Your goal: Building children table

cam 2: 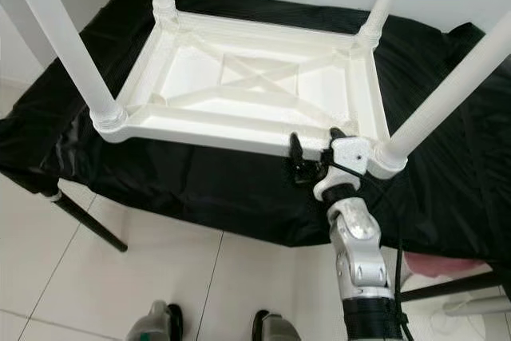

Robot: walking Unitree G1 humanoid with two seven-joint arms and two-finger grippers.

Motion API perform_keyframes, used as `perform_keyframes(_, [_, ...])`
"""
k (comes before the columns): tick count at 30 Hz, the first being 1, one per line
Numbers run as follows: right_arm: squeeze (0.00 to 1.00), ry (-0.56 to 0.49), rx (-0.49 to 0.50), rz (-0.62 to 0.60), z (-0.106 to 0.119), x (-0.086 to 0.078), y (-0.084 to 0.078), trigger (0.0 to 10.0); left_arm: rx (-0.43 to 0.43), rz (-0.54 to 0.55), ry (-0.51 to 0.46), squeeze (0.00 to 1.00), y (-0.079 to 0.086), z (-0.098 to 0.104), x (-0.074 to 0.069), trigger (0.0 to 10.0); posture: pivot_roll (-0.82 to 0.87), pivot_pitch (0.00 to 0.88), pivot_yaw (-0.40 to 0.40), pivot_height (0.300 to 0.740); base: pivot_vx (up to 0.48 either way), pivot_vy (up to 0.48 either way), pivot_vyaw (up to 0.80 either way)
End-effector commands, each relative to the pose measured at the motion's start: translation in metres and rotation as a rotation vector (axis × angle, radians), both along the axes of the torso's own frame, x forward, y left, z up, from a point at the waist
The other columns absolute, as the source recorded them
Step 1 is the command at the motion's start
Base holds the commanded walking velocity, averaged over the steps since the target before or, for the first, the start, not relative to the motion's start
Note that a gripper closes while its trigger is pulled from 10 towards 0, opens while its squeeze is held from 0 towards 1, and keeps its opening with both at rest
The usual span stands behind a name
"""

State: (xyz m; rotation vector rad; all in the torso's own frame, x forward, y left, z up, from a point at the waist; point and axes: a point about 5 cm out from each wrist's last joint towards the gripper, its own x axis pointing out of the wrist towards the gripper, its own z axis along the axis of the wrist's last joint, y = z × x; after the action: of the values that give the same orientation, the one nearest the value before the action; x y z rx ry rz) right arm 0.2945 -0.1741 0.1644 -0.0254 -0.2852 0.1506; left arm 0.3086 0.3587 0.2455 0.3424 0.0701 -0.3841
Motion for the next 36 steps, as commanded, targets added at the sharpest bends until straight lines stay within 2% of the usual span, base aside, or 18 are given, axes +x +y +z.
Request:
perform_keyframes(1, [0.00,0.038,0.004,-0.008,-0.008,-0.002,-0.003,10.0,0.018,0.145,-0.014,0.00,0.008,-0.006,0.004,10.0,0.10,0.162,-0.005,0.740,0.000,0.000,0.00])
perform_keyframes(3, [0.00,0.054,0.001,-0.044,-0.012,-0.005,-0.009,10.0,0.000,0.197,-0.033,0.00,0.004,-0.003,0.019,10.0,0.09,0.161,0.009,0.740,0.000,0.000,0.00])
perform_keyframes(6, [0.00,0.055,0.008,-0.068,-0.014,-0.007,-0.010,10.0,-0.014,0.212,-0.043,0.00,-0.001,-0.002,0.027,10.0,0.08,0.162,0.016,0.740,0.000,0.000,0.00])
perform_keyframes(9, [0.00,0.067,0.021,-0.085,-0.018,-0.011,-0.007,10.0,0.021,0.237,-0.078,0.00,-0.009,0.004,0.038,10.0,0.07,0.165,0.023,0.740,0.000,0.000,0.00])
perform_keyframes(11, [0.00,0.102,0.054,-0.119,-0.027,-0.016,-0.003,10.0,0.004,0.216,-0.126,0.00,-0.021,0.013,0.049,10.0,0.06,0.167,0.025,0.740,0.000,0.000,0.00])
perform_keyframes(14, [0.00,0.112,0.060,-0.147,-0.031,-0.020,-0.002,10.0,0.005,0.187,-0.143,0.00,-0.030,0.016,0.055,10.0,0.05,0.168,0.026,0.740,0.000,0.000,0.00])
perform_keyframes(17, [0.00,0.140,0.055,-0.245,-0.037,-0.026,-0.003,10.0,-0.001,0.126,-0.174,0.00,-0.050,0.024,0.065,10.0,0.03,0.169,0.023,0.740,0.000,0.000,0.00])
perform_keyframes(18, [0.00,0.140,0.055,-0.245,-0.037,-0.026,-0.003,10.0,-0.001,0.126,-0.174,0.00,-0.050,0.024,0.065,10.0,0.03,0.169,0.023,0.740,0.000,0.000,0.00])
perform_keyframes(20, [0.00,0.166,0.027,-0.371,-0.043,-0.031,-0.010,10.0,-0.060,0.088,-0.203,0.00,-0.061,0.033,0.071,10.0,0.03,0.167,0.019,0.740,0.000,0.000,0.00])
perform_keyframes(21, [0.00,0.173,0.023,-0.429,-0.044,-0.033,-0.013,10.0,-0.070,0.066,-0.220,0.00,-0.066,0.038,0.073,10.0,0.02,0.168,0.016,0.740,0.000,0.000,0.00])
perform_keyframes(22, [0.00,0.173,0.023,-0.429,-0.044,-0.033,-0.013,10.0,-0.070,0.066,-0.220,0.00,-0.066,0.038,0.073,10.0,0.02,0.168,0.016,0.740,0.000,0.000,0.00])
perform_keyframes(24, [0.00,0.172,-0.003,-0.552,-0.045,-0.039,-0.022,10.0,-0.098,0.000,-0.243,0.00,-0.080,0.044,0.078,10.0,0.01,0.166,0.010,0.740,0.000,0.000,0.00])
perform_keyframes(25, [0.00,0.172,-0.003,-0.552,-0.045,-0.039,-0.022,10.0,-0.098,0.000,-0.243,0.00,-0.080,0.044,0.078,10.0,0.01,0.166,0.010,0.740,0.000,0.000,0.00])
perform_keyframes(27, [0.00,0.187,-0.016,-0.656,-0.046,-0.043,-0.030,10.0,-0.083,-0.061,-0.256,0.00,-0.093,0.045,0.081,10.0,0.01,0.165,0.007,0.740,0.000,0.000,0.00])
perform_keyframes(32, [0.00,0.194,-0.029,-0.751,-0.047,-0.045,-0.038,10.0,-0.079,-0.115,-0.255,0.00,-0.104,0.041,0.083,10.0,0.01,0.166,0.002,0.740,0.000,0.000,0.00])
perform_keyframes(34, [0.00,0.194,-0.029,-0.751,-0.047,-0.045,-0.038,10.0,-0.079,-0.115,-0.255,0.00,-0.104,0.041,0.083,10.0,0.01,0.166,0.002,0.740,0.000,0.000,0.00])
perform_keyframes(35, [0.00,0.188,-0.027,-0.792,-0.046,-0.045,-0.043,10.0,-0.078,-0.153,-0.251,0.00,-0.113,0.036,0.084,10.0,0.01,0.165,-0.003,0.740,0.000,0.000,0.00])
perform_keyframes(36, [0.00,0.188,-0.027,-0.792,-0.046,-0.045,-0.043,10.0,-0.078,-0.153,-0.251,0.00,-0.113,0.036,0.084,10.0,0.01,0.165,-0.003,0.740,0.000,0.000,0.00])
